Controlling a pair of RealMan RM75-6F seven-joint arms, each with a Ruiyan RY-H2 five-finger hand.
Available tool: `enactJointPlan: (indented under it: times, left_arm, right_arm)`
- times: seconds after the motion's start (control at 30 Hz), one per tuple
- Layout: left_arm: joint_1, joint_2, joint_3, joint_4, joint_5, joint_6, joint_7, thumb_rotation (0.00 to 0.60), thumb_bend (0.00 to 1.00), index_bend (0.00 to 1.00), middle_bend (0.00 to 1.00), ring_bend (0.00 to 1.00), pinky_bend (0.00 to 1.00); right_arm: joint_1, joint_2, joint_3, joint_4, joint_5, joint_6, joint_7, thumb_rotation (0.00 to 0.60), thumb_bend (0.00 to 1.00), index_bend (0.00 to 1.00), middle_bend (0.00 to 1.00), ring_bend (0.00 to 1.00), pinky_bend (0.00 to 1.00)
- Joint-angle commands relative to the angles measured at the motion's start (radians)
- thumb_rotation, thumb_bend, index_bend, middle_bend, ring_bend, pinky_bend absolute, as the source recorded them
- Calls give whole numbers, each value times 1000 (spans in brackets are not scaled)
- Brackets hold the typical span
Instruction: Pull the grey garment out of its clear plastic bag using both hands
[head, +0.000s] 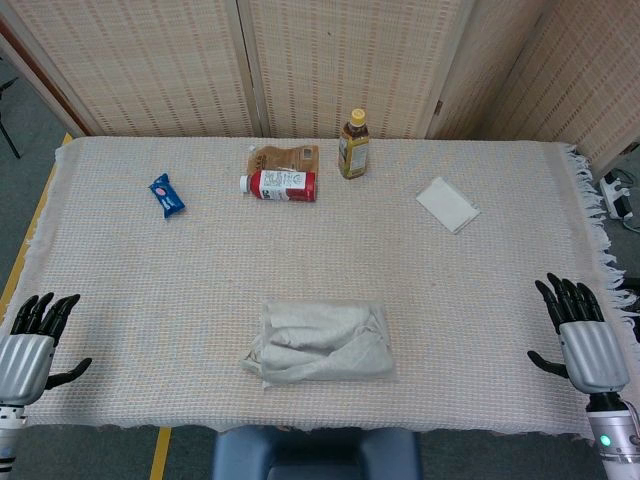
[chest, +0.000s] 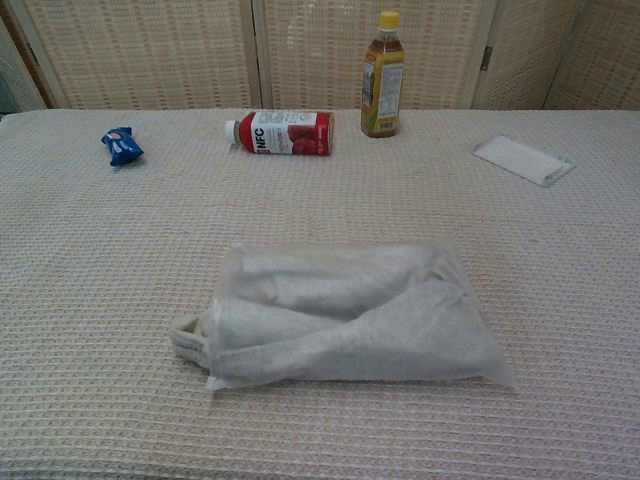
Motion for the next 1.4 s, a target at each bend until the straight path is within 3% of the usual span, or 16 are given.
enactJointPlan:
  times: [0.03,0.33,0.63,0.8,1.03,1.4]
  left_arm:
    - [2,1,-2,-2,0,5,-6,539,207,56,177,63,100]
    - [1,2,3,-8,18,13,-31,544,205,56,177,63,100]
    - [-1,7,11,-5,15,-6,-46,542,206,56,176,63,101]
    - [1,19,19,-14,32,2,-67,542,206,56,177,63,101]
    - [5,40,21,-25,36,10,-107,540,206,56,177,63,101]
    - [4,56,12,-29,21,7,-148,542,206,56,176,63,101]
  right_arm:
    - [1,-2,-2,0,-3,-1,-3,600,44,0,0,0,0]
    - [23,-22,-62,-6,-103,-43,43,600,44,0,0,0,0]
    - [121,-160,-139,-34,-306,-166,-13,600,89,0,0,0,0]
    - [160,-292,-133,-12,-323,-234,-88,600,102,0,0,0,0]
    - [174,-446,-123,97,-341,-236,-182,600,147,0,0,0,0]
    - [217,-608,-95,317,-319,-220,-113,600,245,0,0,0,0]
